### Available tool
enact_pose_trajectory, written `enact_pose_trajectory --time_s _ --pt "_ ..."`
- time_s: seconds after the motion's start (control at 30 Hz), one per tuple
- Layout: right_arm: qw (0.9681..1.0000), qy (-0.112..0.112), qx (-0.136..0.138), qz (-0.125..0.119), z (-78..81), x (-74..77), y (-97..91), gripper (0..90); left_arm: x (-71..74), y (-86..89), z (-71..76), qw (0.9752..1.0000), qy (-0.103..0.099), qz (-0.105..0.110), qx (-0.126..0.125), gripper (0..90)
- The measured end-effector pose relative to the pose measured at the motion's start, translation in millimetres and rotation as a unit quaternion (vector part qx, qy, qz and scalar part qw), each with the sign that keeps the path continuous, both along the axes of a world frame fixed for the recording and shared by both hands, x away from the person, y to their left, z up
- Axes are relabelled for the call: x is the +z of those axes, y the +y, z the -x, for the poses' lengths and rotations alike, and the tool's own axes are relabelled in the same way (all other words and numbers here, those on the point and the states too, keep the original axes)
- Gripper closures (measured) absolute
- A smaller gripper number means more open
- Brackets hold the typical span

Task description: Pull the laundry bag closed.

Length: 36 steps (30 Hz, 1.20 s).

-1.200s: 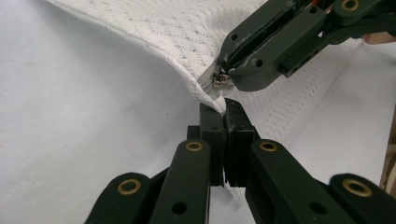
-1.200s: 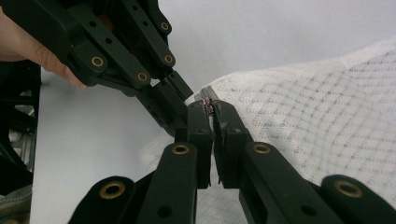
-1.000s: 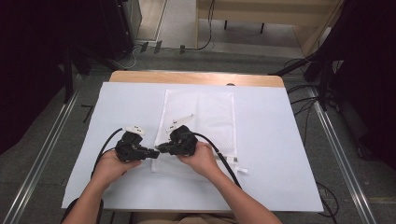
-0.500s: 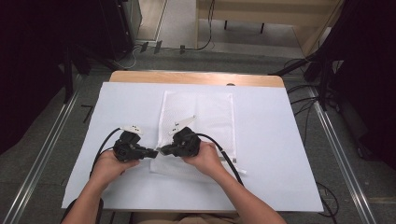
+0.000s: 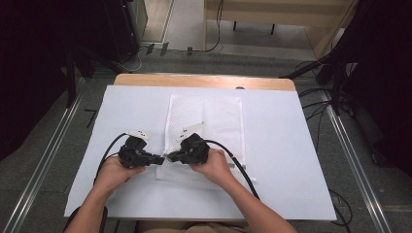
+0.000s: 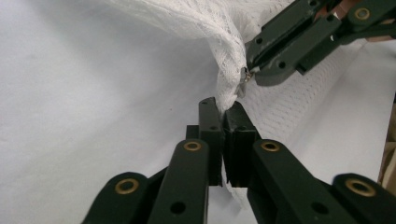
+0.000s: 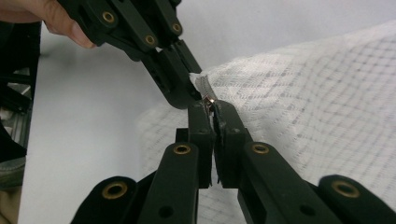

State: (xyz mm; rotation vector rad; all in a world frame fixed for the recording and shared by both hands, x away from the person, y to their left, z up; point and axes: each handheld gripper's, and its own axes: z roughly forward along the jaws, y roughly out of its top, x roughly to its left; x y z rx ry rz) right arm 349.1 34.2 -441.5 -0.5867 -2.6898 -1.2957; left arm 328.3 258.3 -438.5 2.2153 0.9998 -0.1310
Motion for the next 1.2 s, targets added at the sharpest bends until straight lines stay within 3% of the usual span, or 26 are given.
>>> enact_pose_trajectory --time_s 0.07,0.13,0.23,0.33,0.57,1.03,1.2 --pt "1.0 -0.001 0.001 -0.001 0.3 0.3 1.3 88.2 1.4 -1.0 1.2 0.9999 -0.011 0.003 -0.001 80.4" --pt "1.0 0.002 0.004 -0.002 -0.3 0.6 2.2 88.2 2.8 -0.5 2.0 0.9997 -0.02 0.009 -0.007 78.8" --pt "1.0 0.004 0.002 0.0 0.7 1.2 3.2 88.3 3.5 0.0 1.9 0.9998 -0.012 0.015 -0.004 86.4" --pt "1.0 0.006 0.005 -0.001 -0.2 0.6 2.8 88.2 4.9 0.4 1.5 0.9998 -0.006 0.018 0.0 88.5" --pt "1.0 0.005 0.003 -0.003 -3.4 1.0 -3.3 88.3 9.6 6.7 0.5 0.9993 -0.005 0.035 0.01 89.1" --pt "1.0 -0.002 0.006 0.005 -1.4 2.1 -11.0 88.3 10.7 8.4 3.0 0.9992 -0.021 0.035 0.002 89.0" --pt "0.9999 -0.001 -0.001 0.014 -3.6 -0.6 -17.7 88.2 11.2 14.6 3.0 0.9989 -0.022 0.04 0.013 88.9"
